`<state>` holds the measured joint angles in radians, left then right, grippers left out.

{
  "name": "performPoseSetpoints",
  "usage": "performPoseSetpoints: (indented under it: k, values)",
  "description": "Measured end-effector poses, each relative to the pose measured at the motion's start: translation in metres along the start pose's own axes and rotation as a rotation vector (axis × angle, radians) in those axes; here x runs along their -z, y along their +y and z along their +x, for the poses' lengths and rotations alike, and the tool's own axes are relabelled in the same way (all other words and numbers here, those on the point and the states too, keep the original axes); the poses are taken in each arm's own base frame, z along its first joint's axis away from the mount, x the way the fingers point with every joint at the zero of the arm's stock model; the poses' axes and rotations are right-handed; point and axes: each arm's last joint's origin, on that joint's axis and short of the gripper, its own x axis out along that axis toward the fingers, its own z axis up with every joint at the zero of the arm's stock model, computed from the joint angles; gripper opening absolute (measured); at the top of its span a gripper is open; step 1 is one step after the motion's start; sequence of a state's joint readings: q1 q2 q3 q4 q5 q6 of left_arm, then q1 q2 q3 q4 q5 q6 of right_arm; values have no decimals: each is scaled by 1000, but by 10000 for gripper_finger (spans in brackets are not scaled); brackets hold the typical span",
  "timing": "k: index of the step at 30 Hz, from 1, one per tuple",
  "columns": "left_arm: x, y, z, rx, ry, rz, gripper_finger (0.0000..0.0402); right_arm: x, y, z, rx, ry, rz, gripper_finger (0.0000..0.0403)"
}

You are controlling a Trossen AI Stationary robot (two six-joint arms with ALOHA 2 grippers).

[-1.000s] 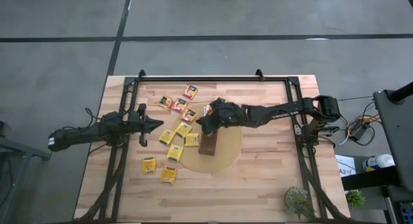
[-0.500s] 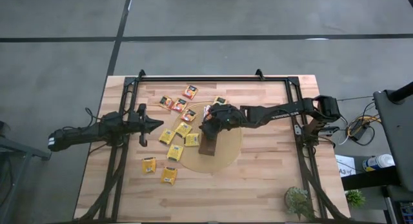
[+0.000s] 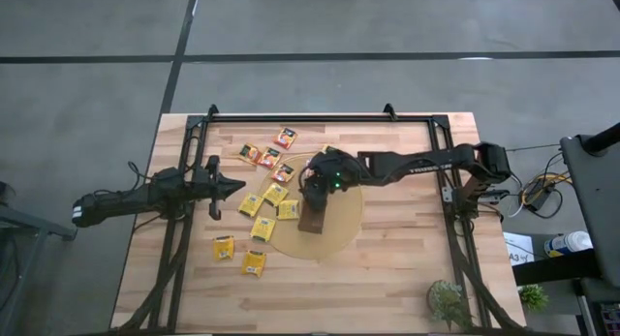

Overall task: Pick & Place Tea
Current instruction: Put the yellow tea bag into the middle section of the wooden organizer

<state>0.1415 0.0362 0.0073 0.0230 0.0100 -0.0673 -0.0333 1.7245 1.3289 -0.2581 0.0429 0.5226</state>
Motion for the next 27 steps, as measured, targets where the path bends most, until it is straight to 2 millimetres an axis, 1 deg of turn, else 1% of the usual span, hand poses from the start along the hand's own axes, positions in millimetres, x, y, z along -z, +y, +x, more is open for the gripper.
performPoseSetpoints:
  k: [4, 13, 22, 27]
  values:
    - [0, 0, 0, 0, 0, 0, 0, -4, -6, -4, 42, 51, -53, 178]
    - [0, 0, 0, 0, 0, 0, 0, -3, -32, -5, 140, 145, -48, 176]
    - [0, 0, 0, 0, 0, 0, 0, -6, -52, -10, 206, 232, -175, 176]
    - [0, 0, 0, 0, 0, 0, 0, -13, -73, -13, 252, 242, -147, 176]
